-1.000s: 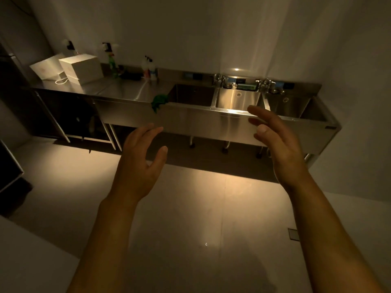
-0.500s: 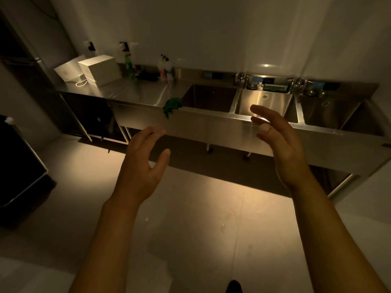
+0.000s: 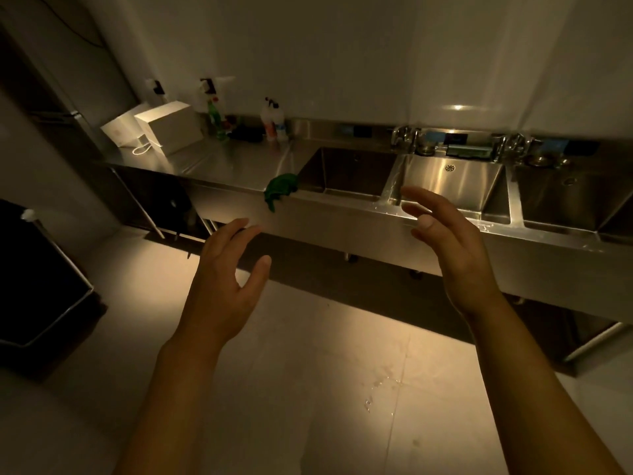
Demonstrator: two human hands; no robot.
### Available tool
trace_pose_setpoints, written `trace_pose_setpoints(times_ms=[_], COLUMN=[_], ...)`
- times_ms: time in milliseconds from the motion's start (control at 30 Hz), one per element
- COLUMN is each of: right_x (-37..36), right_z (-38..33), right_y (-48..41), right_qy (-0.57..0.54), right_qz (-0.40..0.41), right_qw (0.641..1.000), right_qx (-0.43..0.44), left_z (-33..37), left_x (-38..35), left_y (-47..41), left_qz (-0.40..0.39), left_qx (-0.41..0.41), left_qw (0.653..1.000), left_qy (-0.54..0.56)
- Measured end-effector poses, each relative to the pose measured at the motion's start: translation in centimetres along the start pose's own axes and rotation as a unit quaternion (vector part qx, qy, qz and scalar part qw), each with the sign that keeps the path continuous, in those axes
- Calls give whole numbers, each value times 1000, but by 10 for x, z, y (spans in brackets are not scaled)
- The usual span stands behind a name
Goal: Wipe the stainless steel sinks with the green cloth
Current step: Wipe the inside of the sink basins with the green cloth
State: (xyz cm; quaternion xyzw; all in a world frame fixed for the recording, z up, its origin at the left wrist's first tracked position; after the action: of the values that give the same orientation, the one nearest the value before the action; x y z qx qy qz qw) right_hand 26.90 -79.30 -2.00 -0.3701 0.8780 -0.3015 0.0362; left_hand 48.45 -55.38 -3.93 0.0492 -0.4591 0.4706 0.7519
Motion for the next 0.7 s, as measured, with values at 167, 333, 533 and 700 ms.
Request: trace_pose_setpoints(times_ms=[167,333,533,700], right_x=[-14,-35,-80,-114], right_z=[30,64,112,147], right_y=[-39,-87,-162,-231], right_qy=[-10,3,10,20], right_qz=[-17,-29,-54,-52], right_qw=[1000,1000,998,998], right_qx=[1,3,-5,-16], left_z=[-13,-37,-83,-118], left_x=[-17,-38,-63,-75], left_y=[-40,-93,-180,-259], left_qz=[9,12,3,-11], left_qx=[21,24,33,24], left_qw=[1000,1000,998,998], left_qy=[-2,15,46,56])
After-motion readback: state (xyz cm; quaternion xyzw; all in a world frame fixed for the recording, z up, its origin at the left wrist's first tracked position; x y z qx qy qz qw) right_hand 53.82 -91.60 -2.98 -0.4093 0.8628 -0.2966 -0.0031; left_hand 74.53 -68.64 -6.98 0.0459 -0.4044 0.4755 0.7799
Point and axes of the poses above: each hand's wrist, its own y-axis away from the middle knuckle, its own x-axis out of the back of the hand, z = x × y, the point moved 3 cm from there along -y, towards the middle knuckle, and after that the axes turned 12 degrees about x, right-handed, at the moved point
